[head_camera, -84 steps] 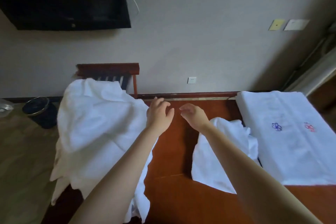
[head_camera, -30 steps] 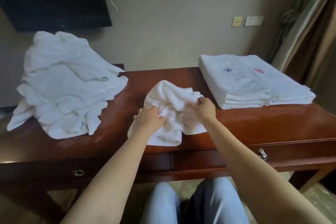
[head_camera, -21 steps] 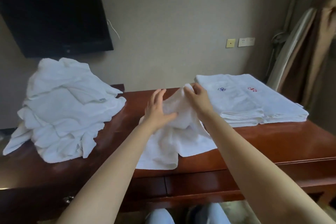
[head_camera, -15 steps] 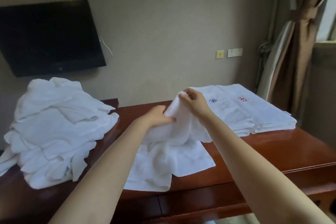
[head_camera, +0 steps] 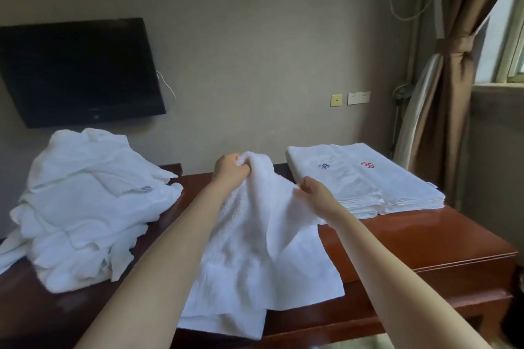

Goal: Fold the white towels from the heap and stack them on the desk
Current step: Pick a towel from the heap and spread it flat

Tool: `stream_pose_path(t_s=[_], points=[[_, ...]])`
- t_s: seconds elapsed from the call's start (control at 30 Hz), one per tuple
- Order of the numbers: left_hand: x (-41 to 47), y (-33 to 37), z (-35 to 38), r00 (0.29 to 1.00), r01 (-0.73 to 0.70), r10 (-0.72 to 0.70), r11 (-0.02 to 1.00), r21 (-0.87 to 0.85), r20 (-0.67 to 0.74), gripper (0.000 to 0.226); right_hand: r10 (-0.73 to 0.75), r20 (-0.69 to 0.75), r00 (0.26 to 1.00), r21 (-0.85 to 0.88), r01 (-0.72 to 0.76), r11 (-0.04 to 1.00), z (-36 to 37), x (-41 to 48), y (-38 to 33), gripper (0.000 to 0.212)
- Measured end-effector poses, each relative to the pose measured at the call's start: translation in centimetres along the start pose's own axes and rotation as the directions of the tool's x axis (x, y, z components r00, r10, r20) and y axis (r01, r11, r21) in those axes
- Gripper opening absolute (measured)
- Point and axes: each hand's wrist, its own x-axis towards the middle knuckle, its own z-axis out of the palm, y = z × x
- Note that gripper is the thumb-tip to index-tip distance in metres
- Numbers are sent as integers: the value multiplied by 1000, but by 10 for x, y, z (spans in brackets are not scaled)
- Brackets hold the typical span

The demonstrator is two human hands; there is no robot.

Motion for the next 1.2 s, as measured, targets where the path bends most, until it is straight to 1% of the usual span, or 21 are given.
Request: stream_pose_path(t_s=[0.07,0.13,0.17,0.27,0.3,0.33,0.37,0.43,0.47,0.53,0.6,0.7,0.77,0.8,0.87,0.93,1.0,1.03,1.07,1.13,1.2], points=[[0,-16,-2,997,17,-13,998,57,-74,24,-7,-46,999,42,8,999,6,2,-7,25],[0,-35,-4,993,56,-51,998,40,-104,17,37,-48,998,163,-29,986,11,6,-13,24],[0,-44,-4,991,70,-66,997,33,-120,7,75,-30,997,241,-66,968,14,9,-15,24],[-9,-57,4,980,99,-104,994,-42,-168,23,216,98,972,481,-236,844,24,20,-18,21],[-14,-57,10,987,126,-136,984,-124,-79,32,247,133,960,506,-280,816,27,25,-18,17],[-22,-55,17,980,193,-179,955,-226,82,43,270,152,951,509,-309,803,32,30,-17,14],[-31,-52,25,936,304,-224,903,-303,271,51,285,162,945,506,-328,798,36,34,-15,12],[-44,-50,43,779,510,-280,803,-308,560,73,306,155,939,491,-342,801,44,39,-12,12],[-46,-53,53,732,564,-291,766,-309,616,92,312,144,939,483,-342,806,47,42,-10,13],[-43,-58,70,726,598,-335,738,-313,600,112,317,129,939,495,-338,800,48,43,-6,13],[-37,-61,81,750,601,-346,714,-361,564,111,295,147,944,574,-324,752,41,39,0,15],[-27,-65,89,816,562,-290,602,-567,501,75,182,337,924,643,-367,673,30,23,10,34],[-20,-65,86,833,553,-281,438,-709,477,58,86,494,865,586,-404,702,30,10,13,40],[-17,-65,84,830,558,-297,412,-721,472,60,62,565,823,538,-424,728,33,4,12,40],[-10,-66,82,820,572,-355,514,-639,448,72,54,657,752,445,-445,777,38,-4,12,37],[-8,-70,78,827,562,-437,617,-551,353,73,89,613,785,431,-427,795,42,-2,16,28],[-6,-75,66,825,563,-460,607,-562,329,61,216,377,901,502,-395,769,47,8,28,21],[-5,-80,60,830,553,-456,599,-579,321,59,327,220,919,490,-394,778,50,15,35,20],[-7,-83,52,843,534,-435,610,-586,316,61,430,86,899,410,-425,807,54,22,41,22],[-12,-90,38,876,481,-361,681,-552,319,67,560,-4,828,286,-536,794,65,30,49,42],[-14,-95,29,895,440,-319,739,-509,311,65,597,177,783,388,-613,689,77,34,43,73]])
